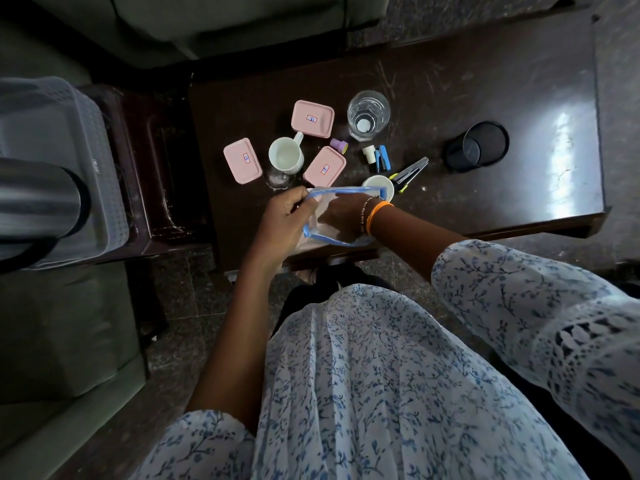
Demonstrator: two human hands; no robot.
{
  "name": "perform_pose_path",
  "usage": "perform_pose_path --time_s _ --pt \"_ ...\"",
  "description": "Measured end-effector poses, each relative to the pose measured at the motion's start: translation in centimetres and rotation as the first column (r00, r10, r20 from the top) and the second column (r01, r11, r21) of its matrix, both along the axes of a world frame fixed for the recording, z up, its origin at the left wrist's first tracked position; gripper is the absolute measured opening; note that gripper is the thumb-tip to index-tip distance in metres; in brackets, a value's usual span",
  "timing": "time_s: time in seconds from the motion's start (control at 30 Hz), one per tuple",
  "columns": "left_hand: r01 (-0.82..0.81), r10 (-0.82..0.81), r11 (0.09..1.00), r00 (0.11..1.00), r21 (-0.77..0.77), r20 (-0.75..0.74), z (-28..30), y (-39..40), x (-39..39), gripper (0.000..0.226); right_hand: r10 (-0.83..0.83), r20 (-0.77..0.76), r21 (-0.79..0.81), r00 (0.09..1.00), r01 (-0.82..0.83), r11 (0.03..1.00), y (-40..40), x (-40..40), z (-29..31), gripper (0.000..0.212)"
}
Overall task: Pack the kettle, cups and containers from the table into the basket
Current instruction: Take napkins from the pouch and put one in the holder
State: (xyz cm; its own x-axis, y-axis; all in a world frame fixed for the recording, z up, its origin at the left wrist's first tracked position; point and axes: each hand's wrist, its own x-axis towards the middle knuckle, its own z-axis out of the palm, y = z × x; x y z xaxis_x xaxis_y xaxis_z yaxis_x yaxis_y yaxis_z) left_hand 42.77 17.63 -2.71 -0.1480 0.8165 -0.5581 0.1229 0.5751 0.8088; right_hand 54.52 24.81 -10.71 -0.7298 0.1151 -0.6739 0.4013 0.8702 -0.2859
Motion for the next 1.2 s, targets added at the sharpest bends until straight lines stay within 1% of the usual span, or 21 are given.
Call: perform_pose_path --time_s 0.07,0.17,0.23,0.27,0.33,0.37,0.43,0.5,0.53,0.6,0.67,0.73,0.77,0.83,0.93,0.97,1.03,1.13,1.2 --pt "0.018 -0.018 1.000 1.000 -0.007 -0.004 0.0 -0.1 -0.2 0.025 0.019 0.017 0.014 1.000 -0.019 1.000 0.2 -0.1 0.0 0.026" --pt "0.049 -0.049 0.999 0.999 -0.005 0.000 0.0 -0.1 -0.1 0.030 0.022 -0.023 0.015 0.999 -0.022 1.000 0.3 -0.3 -0.5 0.025" --pt "0.062 -0.062 0.998 0.998 0.001 0.001 0.0 -0.1 0.0 0.032 -0.042 -0.010 -0.060 0.999 0.042 0.997 0.6 -0.4 -0.9 0.026" --pt "0.074 -0.074 0.997 0.997 0.008 -0.005 0.1 -0.1 0.1 0.033 -0.070 0.025 -0.109 0.997 0.072 0.991 0.7 -0.5 -1.0 0.031" --pt "0.112 -0.111 0.993 0.993 0.024 -0.029 0.2 -0.2 0.2 0.034 -0.128 0.096 -0.181 0.987 0.144 0.973 0.8 -0.5 -1.1 0.047" --pt "0.131 -0.129 0.991 0.991 0.029 -0.040 0.2 -0.2 0.3 0.033 -0.155 0.109 -0.201 0.982 0.175 0.964 0.9 -0.4 -1.0 0.053" --pt "0.154 -0.151 0.987 0.987 0.038 -0.053 0.1 -0.4 0.4 0.027 -0.189 0.085 -0.213 0.978 0.204 0.956 1.2 0.0 -0.6 0.055" --pt "0.161 -0.158 0.986 0.985 0.046 -0.069 0.0 -0.4 0.6 0.027 -0.198 0.060 -0.190 0.978 0.206 0.960 1.4 0.3 -0.4 0.051" --pt "0.164 -0.160 0.985 0.984 0.047 -0.075 0.0 -0.4 0.6 0.027 -0.176 0.049 -0.167 0.983 0.181 0.969 1.4 0.4 -0.3 0.049" --pt "0.173 -0.169 0.984 0.982 0.045 -0.087 -0.1 -0.5 0.8 0.025 -0.133 0.034 -0.077 0.991 0.135 0.988 1.4 0.7 -0.4 0.041" --pt "0.187 -0.182 0.982 0.978 0.039 -0.100 -0.2 -0.5 1.0 0.026 -0.163 0.018 0.002 0.986 0.163 0.987 1.3 1.1 -0.8 0.033" --pt "0.187 -0.183 0.982 0.978 0.038 -0.097 -0.4 -0.5 1.1 0.027 -0.265 -0.034 0.036 0.964 0.266 0.963 1.2 1.4 -1.1 0.032" --pt "0.182 -0.178 0.983 0.980 0.035 -0.089 -0.4 -0.5 1.1 0.027 -0.261 -0.042 0.061 0.964 0.263 0.963 1.1 1.5 -1.0 0.033" --pt "0.169 -0.167 0.985 0.982 0.020 -0.085 -0.4 -0.4 1.0 0.026 -0.229 -0.023 0.048 0.973 0.230 0.972 1.1 1.4 -0.9 0.031" --pt "0.146 -0.144 0.989 0.987 0.023 -0.071 -0.3 -0.3 0.9 0.029 -0.323 0.005 -0.093 0.947 0.322 0.942 1.5 1.0 0.1 0.010" --pt "0.142 -0.141 0.990 0.988 0.023 -0.062 -0.3 -0.3 0.8 0.028 -0.300 0.018 -0.111 0.954 0.300 0.947 1.7 0.9 0.3 0.016" --pt "0.133 -0.132 0.991 0.990 0.030 -0.047 -0.2 -0.3 0.9 0.025 -0.258 0.061 -0.091 0.964 0.263 0.960 1.8 0.9 1.3 0.038" --pt "0.102 -0.101 0.990 0.995 0.093 -0.022 0.1 -0.3 0.7 0.029 -0.091 0.147 -0.094 0.985 0.106 0.990 1.1 0.5 1.8 0.051" --pt "0.120 -0.119 0.988 0.993 0.093 -0.013 0.2 -0.3 0.5 0.029 -0.059 0.140 -0.089 0.988 0.072 0.993 0.5 -0.3 1.5 0.061"
